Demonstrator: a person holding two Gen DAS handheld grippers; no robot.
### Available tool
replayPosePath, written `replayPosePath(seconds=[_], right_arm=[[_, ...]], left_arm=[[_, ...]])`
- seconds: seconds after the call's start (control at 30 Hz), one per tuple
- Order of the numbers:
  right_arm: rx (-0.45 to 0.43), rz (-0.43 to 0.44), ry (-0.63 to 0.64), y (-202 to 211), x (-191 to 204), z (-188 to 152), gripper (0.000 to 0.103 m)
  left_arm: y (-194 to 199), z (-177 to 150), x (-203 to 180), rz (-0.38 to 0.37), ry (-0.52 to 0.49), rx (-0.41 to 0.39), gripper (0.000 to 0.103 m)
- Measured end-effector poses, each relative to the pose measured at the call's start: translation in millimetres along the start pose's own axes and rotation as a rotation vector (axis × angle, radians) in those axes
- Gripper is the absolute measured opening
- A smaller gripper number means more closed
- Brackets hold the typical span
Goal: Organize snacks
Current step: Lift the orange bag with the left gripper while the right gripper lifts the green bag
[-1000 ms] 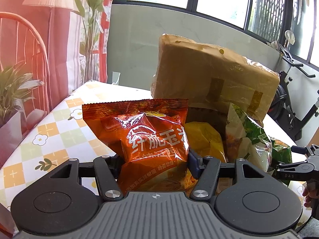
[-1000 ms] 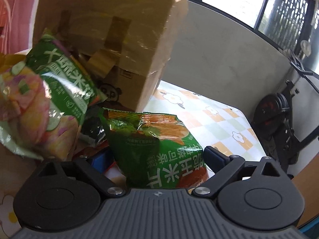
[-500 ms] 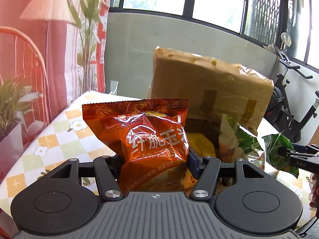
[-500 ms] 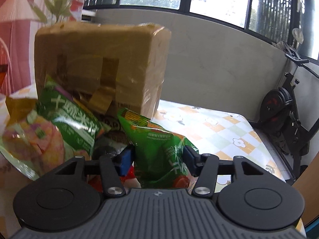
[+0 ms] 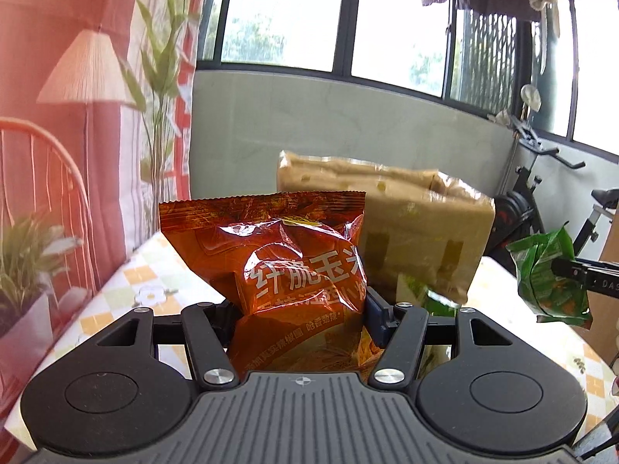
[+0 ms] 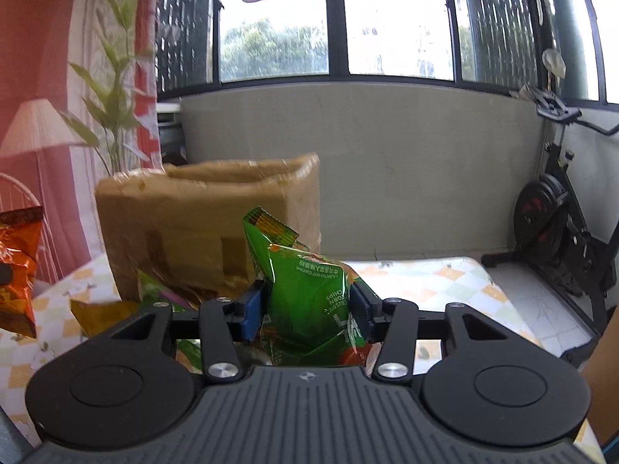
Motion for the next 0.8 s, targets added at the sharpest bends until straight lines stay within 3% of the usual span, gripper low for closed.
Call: replayPosePath(seconds=[0.37, 0.8], right_arm=[[-0.152, 0.079, 0.056, 4.2, 23.9, 59.6, 0.049], [-0.251, 0.162, 0.037, -43.9, 26.6, 118.5, 0.049]], left_arm=[[-7.8, 44.1, 2.5, -0.015, 0.004, -0.087, 0.063], [-46.2, 116.6, -7.8, -0.041, -0.039, -0.164, 0.063]])
Point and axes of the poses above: each gripper's, at about its wrist camera, not at the fingertips, and y roughly against the way its jaws point, x to its left, z to its top, the point moved 9 cm from there along -y, roughly the way its jaws point, and after that the axes turned 2 degrees about z, right-handed, at the moved point
